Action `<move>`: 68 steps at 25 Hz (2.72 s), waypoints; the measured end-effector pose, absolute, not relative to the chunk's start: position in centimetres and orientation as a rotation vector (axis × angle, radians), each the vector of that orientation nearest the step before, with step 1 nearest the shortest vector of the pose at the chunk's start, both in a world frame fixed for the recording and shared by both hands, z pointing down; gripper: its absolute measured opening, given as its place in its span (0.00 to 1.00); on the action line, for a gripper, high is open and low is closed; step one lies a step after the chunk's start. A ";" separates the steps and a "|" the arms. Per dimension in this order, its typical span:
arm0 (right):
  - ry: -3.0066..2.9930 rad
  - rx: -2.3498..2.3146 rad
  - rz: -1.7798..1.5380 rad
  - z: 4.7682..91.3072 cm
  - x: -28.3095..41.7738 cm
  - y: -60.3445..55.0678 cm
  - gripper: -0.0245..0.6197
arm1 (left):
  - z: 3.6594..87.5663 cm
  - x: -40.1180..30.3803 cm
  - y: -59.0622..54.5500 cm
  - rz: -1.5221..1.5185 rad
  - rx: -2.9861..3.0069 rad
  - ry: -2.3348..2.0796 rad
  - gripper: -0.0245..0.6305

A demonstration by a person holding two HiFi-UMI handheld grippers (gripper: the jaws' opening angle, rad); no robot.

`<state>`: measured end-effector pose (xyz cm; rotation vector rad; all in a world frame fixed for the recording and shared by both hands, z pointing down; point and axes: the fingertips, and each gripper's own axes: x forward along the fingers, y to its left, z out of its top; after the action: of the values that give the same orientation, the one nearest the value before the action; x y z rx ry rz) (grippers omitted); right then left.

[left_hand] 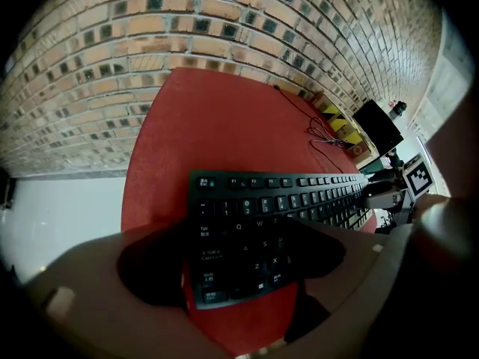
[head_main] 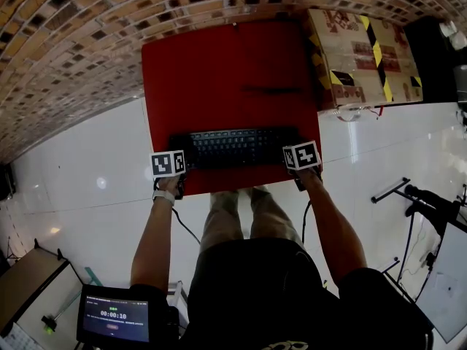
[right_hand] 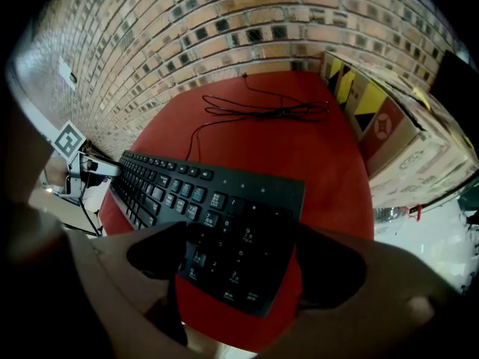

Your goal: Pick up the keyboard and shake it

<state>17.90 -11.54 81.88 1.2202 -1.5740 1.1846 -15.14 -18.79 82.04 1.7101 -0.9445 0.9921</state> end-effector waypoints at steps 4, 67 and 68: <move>-1.596 1.305 1.101 80.3 18.3 -11.8 0.71 | 80.5 -15.0 -19.1 0.974 1.759 -0.988 0.68; -2.235 2.229 -0.821 20.5 20.0 -12.6 0.58 | 22.2 -14.2 -19.6 -0.530 2.743 -1.860 0.66; -2.239 2.243 -0.837 20.0 20.0 -12.3 0.58 | 21.3 -14.3 -19.1 -0.575 2.758 -1.883 0.66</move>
<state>20.03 -12.31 20.02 2.2430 -2.2394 -0.8372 -14.32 -19.09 21.30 2.7576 -1.8831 -0.5750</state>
